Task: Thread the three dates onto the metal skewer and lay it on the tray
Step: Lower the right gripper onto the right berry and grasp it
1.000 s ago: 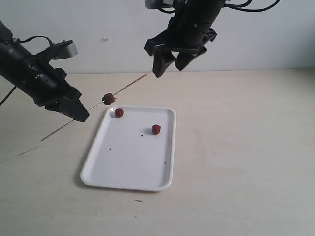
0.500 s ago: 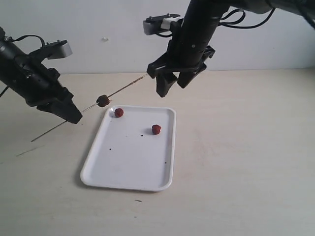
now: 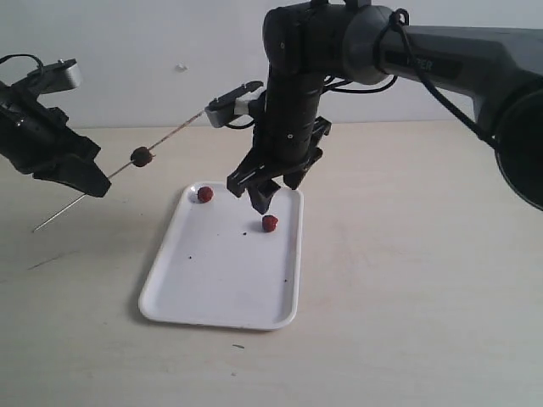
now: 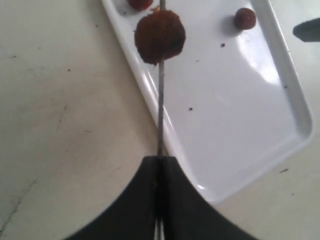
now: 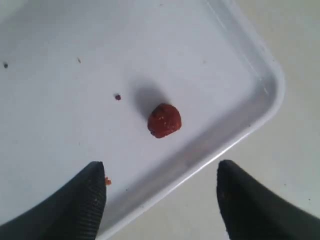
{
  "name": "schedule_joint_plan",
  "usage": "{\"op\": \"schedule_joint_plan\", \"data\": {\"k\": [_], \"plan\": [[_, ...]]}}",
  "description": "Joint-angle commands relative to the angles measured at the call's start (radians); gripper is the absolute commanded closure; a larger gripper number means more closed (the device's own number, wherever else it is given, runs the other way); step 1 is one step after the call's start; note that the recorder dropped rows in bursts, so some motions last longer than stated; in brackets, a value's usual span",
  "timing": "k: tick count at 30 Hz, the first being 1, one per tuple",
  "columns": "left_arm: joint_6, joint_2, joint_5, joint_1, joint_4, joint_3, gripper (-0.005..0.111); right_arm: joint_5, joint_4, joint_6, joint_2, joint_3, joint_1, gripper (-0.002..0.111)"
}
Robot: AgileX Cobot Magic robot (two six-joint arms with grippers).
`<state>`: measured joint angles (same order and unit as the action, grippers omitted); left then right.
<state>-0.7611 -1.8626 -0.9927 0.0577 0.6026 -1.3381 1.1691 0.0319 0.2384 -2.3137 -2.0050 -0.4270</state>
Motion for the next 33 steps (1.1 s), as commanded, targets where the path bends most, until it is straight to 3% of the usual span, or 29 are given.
{"op": "schedule_joint_plan", "data": {"k": [1, 6, 11, 18, 33], "plan": [[0.015, 0.012, 0.004, -0.019, 0.009, 0.003, 0.107, -0.007, -0.005, 0.172, -0.023, 0.004, 0.002, 0.046], [0.013, 0.012, 0.004, -0.019, 0.009, 0.003, 0.107, -0.017, 0.039, 0.474, -0.038, 0.004, 0.002, 0.046], [0.011, 0.012, 0.004, -0.019, 0.009, 0.003, 0.107, -0.07, 0.039, 0.644, -0.043, 0.004, 0.002, 0.046], [0.011, 0.012, 0.004, -0.019, 0.009, 0.003, 0.107, -0.152, 0.043, 0.72, -0.054, 0.004, 0.002, 0.046], [0.005, 0.012, 0.004, -0.019, 0.036, 0.003, 0.107, -0.146, 0.003, 0.734, -0.126, 0.004, 0.003, 0.046]]}}
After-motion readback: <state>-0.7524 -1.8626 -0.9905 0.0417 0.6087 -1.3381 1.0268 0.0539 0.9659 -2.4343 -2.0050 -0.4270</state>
